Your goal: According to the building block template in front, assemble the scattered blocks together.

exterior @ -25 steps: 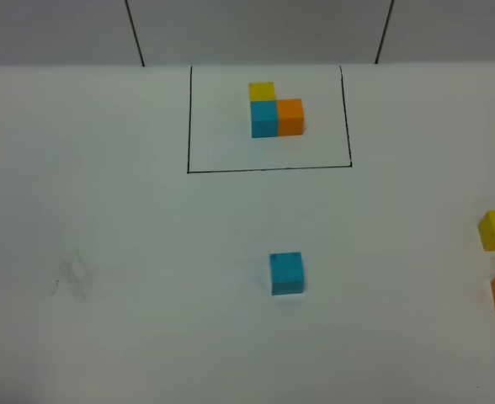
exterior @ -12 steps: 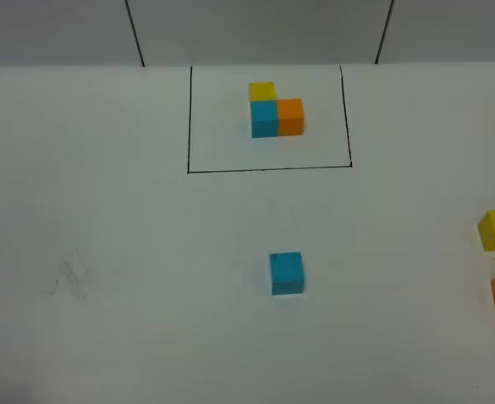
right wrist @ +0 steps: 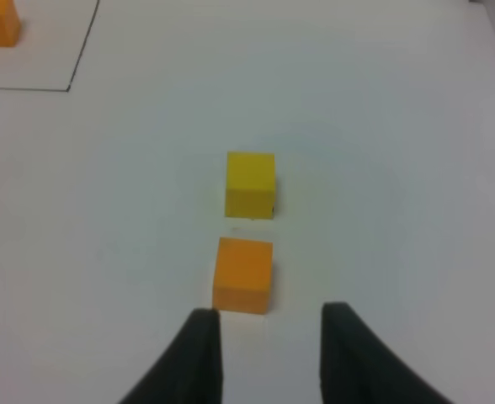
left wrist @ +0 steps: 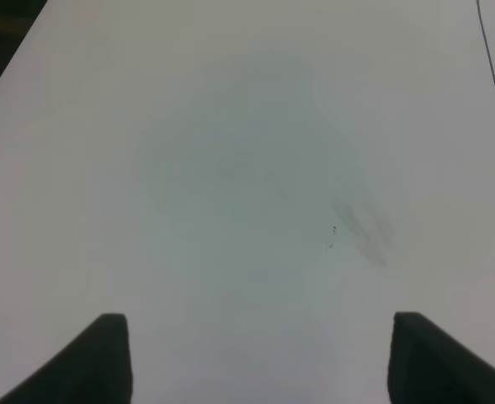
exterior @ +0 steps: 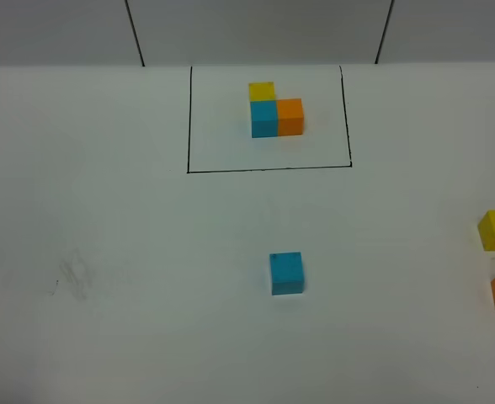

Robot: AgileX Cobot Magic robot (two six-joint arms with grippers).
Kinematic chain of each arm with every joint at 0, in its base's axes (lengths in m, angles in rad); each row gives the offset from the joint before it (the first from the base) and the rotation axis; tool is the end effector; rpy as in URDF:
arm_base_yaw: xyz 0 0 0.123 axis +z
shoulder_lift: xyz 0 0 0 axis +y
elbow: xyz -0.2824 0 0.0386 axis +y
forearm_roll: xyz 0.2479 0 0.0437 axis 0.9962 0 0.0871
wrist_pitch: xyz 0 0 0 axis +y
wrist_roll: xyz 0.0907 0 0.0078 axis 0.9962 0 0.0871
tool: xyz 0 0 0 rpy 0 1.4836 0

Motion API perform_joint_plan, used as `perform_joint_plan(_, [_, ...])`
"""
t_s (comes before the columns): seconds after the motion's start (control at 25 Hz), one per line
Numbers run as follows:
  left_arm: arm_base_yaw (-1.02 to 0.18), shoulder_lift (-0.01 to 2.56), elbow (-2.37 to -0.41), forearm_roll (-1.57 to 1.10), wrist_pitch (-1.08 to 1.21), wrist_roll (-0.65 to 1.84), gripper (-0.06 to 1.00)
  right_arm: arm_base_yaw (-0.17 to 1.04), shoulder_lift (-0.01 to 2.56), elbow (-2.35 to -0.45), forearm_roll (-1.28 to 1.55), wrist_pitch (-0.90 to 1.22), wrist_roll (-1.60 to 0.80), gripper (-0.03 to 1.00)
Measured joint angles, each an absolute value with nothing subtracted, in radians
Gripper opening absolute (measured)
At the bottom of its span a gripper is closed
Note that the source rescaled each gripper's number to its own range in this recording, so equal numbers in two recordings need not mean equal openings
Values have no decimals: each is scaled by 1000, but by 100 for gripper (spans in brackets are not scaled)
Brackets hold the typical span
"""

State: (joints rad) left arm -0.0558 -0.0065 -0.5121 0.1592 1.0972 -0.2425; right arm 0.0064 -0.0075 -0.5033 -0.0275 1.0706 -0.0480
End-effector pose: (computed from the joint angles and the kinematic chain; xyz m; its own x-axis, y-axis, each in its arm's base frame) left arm -0.0087 0.0134 0.2784 -0.4482 -0.1421 -0.8826 -0.1470 0.9856 -0.0841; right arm -0.0068 -0.0022 0.2773 -0.4551 -0.0640 -0.8881 -0.0128 0.9978 -0.0654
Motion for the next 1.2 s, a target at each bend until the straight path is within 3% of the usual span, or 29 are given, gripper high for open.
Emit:
perform_joint_plan(1.04, [-56,-6,-512,159,1096,-241,46,6,-7,-503,0,1071,-45,0])
perform_joint_plan(1.2, [-56,-6,-512,159,1096,-241,46,6,44,-503,-6,1071,11,6])
